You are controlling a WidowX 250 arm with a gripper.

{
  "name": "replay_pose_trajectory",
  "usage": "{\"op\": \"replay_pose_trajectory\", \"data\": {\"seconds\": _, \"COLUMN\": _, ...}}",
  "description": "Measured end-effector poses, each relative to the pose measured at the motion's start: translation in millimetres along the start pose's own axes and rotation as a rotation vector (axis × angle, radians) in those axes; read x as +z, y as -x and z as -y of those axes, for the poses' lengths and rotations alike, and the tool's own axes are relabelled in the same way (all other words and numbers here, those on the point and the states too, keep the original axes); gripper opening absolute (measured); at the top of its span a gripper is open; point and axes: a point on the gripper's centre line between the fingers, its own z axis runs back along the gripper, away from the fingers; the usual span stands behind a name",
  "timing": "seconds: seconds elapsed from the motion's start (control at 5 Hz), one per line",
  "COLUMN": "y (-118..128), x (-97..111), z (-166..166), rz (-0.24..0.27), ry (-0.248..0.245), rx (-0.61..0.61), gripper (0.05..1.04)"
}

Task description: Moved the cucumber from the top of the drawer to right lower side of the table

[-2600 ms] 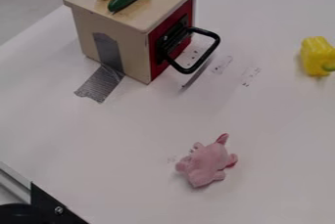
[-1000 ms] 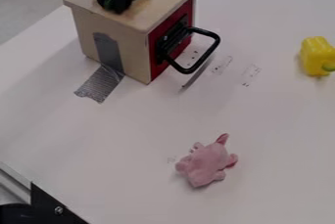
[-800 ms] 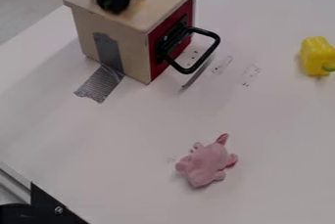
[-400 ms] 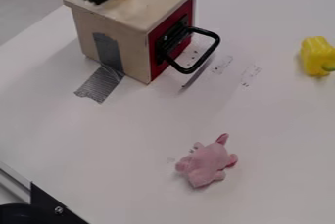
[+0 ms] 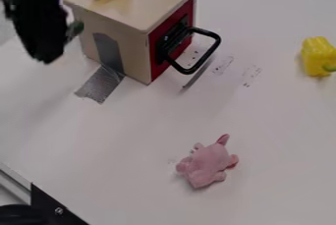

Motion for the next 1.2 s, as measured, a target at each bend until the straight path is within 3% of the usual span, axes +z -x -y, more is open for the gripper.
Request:
{"op": "replay_pose_trajectory", "data": {"seconds": 0.2, "y": 16, "x": -33, "z": 2, "rz": -0.054, "ry": -0.014, "rx": 0.020, "gripper": 0.301}}
{"op": "replay_pose_trajectory", "data": {"seconds": 0.4, "y": 19, "x": -49, "z": 8, "rz": -0.130, "ry": 0.023, "rx": 0.108, "gripper": 0.301}}
{"op": "replay_pose_trajectory", "data": {"seconds": 0.6, "y": 10, "x": -61, "z": 17, "rz": -0.150, "ry": 0.038, "rx": 0.220, "gripper": 0.301}}
{"op": "replay_pose_trajectory", "data": {"seconds": 0.8, "y": 7, "x": -68, "z": 16, "rz": -0.170, "ry": 0.027, "rx": 0.260, "gripper": 0.363}}
{"op": "replay_pose_trajectory", "data": {"seconds": 1.0, "y": 10, "x": -67, "z": 12, "rz": -0.173, "ry": 0.025, "rx": 0.291, "gripper": 0.679}}
{"op": "replay_pose_trajectory", "data": {"seconds": 1.2, "y": 14, "x": -57, "z": 9, "rz": -0.130, "ry": 0.008, "rx": 0.283, "gripper": 0.953}}
